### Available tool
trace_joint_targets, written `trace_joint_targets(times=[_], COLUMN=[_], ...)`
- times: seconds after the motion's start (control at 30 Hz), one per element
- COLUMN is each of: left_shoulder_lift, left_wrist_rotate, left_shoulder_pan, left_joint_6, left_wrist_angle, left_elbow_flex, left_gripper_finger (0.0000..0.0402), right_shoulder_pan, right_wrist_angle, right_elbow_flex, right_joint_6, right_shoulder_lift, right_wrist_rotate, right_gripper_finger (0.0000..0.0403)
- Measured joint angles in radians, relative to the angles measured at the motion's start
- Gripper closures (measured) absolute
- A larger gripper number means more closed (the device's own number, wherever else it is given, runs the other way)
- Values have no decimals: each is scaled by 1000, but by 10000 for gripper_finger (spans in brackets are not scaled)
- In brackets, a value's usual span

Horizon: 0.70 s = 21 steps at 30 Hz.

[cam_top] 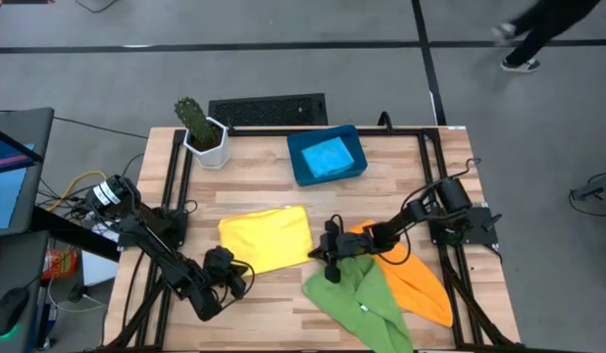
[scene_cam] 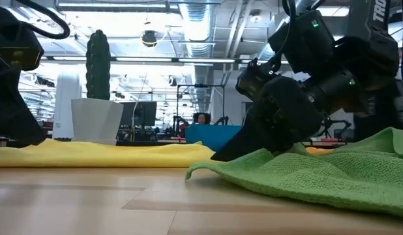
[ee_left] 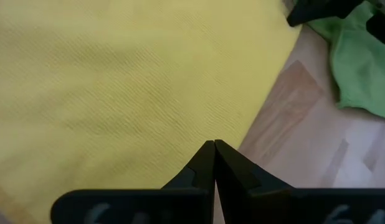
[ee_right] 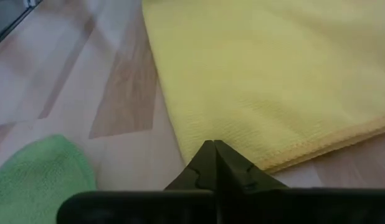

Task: Fold microfiber towels
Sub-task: Fold the yellow microfiber cloth

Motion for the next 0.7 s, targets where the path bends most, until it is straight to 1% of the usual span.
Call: trace_joint_targets(times=[0.1,0.13,0.2,0.27,0.33,0.37,0.43,0.57,0.63,0.7], left_shoulder_lift=[0,0,-7,-13,-13,-13,-13,-12,-12,-12], left_wrist_rotate=[5,-9,-88,-220,-315,-328,-309,-141,-68,-19], left_shoulder_pan=[0,0,0,10,38,61,124,258,311,345], left_joint_6=[-5,-9,-26,-28,44,104,251,573,688,766], left_wrist_angle=[-9,-4,29,109,201,248,334,479,536,580], left_elbow_flex=[0,0,0,0,0,0,0,0,0,0], left_gripper_finger=[401,401,401,401,401,401,401,402,402,402], right_shoulder_pan=[-16,-21,-30,-29,-13,-5,7,2,-6,-15], right_wrist_angle=[-27,-40,-56,-42,-58,-77,-127,-246,-291,-301], right_elbow_flex=[-2,-7,-9,-4,-3,-3,-5,-4,-5,-5], right_joint_6=[-12,-16,-27,-54,-107,-137,-195,-235,-249,-258], right_shoulder_lift=[-35,-52,-106,-174,-223,-235,-250,-259,-259,-259], right_wrist_rotate=[-11,-11,-12,-12,-12,-12,-12,-12,-11,-13], right_gripper_finger=[388,386,376,363,349,342,329,300,285,271])
